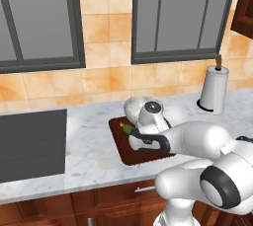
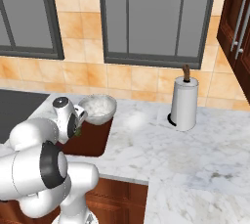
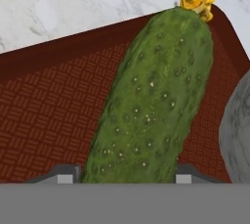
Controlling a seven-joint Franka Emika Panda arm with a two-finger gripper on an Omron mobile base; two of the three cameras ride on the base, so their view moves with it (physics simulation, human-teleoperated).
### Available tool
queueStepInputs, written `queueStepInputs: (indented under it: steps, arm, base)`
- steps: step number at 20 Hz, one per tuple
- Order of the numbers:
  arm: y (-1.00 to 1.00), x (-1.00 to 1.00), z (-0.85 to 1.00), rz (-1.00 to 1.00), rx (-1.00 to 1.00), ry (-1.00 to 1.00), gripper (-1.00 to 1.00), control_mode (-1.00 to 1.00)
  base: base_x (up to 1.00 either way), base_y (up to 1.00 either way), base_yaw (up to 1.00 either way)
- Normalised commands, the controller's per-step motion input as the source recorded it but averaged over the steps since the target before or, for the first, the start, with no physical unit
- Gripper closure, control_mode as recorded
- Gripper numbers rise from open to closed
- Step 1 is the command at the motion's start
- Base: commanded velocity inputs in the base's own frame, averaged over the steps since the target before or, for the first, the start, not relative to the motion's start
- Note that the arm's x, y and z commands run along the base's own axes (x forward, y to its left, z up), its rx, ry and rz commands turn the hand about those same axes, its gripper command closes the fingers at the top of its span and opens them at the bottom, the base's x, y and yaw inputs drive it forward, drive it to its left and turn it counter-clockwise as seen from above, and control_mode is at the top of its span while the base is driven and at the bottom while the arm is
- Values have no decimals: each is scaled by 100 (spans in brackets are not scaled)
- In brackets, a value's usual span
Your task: Place the two vegetables and bowl onto the tray for setting up a vegetable dip station.
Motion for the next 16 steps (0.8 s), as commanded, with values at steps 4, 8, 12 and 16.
queueStepInputs:
  steps: [4,8,12,16]
  arm:
    - [0,0,0,0,0,0,100,-100]
    - [0,4,-1,0,0,0,-100,-100]
    - [0,1,0,0,0,0,-100,-100]
    - [0,0,0,0,0,0,-100,-100]
  base:
    - [0,0,0]
    - [0,0,0]
    - [0,0,0]
    - [0,0,0]
